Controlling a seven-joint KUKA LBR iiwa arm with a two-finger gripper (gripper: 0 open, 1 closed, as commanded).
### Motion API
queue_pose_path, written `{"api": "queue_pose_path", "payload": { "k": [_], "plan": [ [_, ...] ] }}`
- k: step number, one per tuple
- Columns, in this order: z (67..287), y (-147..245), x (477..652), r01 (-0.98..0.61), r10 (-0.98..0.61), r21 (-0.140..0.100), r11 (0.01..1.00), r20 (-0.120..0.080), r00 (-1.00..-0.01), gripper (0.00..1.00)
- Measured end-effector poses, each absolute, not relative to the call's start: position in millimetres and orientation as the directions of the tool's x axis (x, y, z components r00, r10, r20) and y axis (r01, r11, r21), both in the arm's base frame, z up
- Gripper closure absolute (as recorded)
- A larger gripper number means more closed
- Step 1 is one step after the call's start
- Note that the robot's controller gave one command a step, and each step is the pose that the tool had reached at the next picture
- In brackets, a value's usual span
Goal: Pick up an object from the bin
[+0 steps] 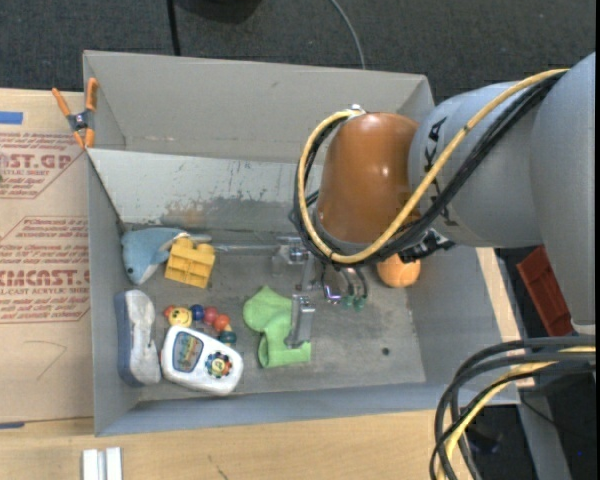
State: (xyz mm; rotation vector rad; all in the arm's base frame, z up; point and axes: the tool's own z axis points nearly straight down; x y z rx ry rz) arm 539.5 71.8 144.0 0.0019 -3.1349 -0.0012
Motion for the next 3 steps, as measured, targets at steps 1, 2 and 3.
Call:
{"api": "queue_pose_path", "payload": {
  "k": [1,2,3],
  "plan": [
    [148,72,541.3,-0.001,-0.001,0.001,1.0,0.0,-1.0,0.0],
    [117,73,517.4,0.034,0.034,0.002,0.999,-0.002,-0.999,0.0],
    [88,66,498.7,0.084,0.084,0.003,0.996,0.0,-0.996,1.0]
  ]
}}
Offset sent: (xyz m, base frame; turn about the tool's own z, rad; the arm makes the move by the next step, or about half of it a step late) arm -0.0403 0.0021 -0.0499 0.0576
